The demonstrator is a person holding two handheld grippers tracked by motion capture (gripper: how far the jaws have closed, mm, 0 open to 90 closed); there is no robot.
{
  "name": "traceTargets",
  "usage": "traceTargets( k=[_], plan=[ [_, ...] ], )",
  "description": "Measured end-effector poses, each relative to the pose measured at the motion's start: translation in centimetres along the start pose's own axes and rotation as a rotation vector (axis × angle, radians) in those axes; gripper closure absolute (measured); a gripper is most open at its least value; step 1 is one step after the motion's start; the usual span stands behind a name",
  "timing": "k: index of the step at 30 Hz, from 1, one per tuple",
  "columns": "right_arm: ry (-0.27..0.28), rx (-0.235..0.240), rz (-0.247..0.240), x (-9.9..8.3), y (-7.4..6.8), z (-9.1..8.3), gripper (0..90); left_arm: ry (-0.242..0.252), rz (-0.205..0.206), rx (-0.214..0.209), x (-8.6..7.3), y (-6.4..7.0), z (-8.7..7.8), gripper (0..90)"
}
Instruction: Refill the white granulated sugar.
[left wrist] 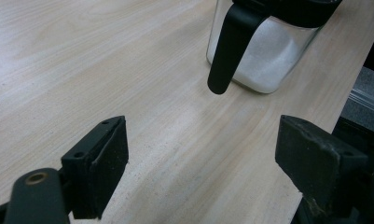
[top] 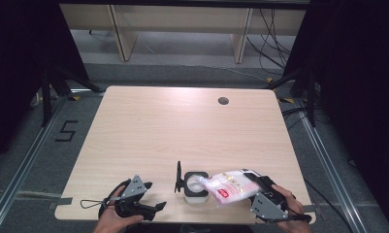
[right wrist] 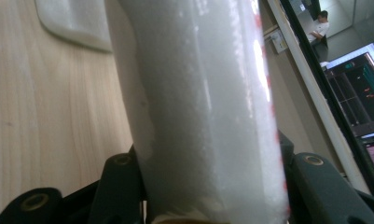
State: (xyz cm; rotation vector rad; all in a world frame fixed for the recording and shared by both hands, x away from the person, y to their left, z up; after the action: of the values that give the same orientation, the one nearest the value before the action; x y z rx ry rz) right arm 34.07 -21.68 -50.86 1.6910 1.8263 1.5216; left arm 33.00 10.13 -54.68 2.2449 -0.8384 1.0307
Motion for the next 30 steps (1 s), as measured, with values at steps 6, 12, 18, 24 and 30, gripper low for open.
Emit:
traceTargets(
  k=[6,12,18,24,30],
  plan=[
    [0.03,-0.003,0.017,0.0,0.5,0.1,55.0,-0.006,-0.026,0.004,-0.1,0.1,0.0,16.7],
    [0.071,0.024,0.126,-0.7,0.7,0.9,55.5,-0.01,-0.027,0.004,-0.1,0.1,0.0,16.7],
    [0.116,0.071,0.263,-1.5,0.9,2.0,56.4,0.0,-0.026,0.002,-0.1,0.1,0.1,16.7],
    [0.163,0.076,0.412,-2.9,1.5,2.4,57.1,-0.021,0.01,0.009,-0.1,-0.2,-0.2,16.7],
    [0.178,0.061,0.499,-3.8,1.9,2.2,57.1,-0.004,-0.024,0.008,0.0,0.0,-0.1,16.7]
  ],
)
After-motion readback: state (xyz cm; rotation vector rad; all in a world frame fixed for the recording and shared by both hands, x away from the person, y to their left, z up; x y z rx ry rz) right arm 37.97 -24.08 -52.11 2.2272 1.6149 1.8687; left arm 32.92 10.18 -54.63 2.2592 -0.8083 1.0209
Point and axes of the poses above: each handheld gripper's, and its own axes: z roughly forward along the jaws, x roughly out of its top, y roughly to its right, the point moved 8 cm from there along z, roughly forward along the jaws, and after that the axes turned 7 degrees about -z, right-handed, at the moved point
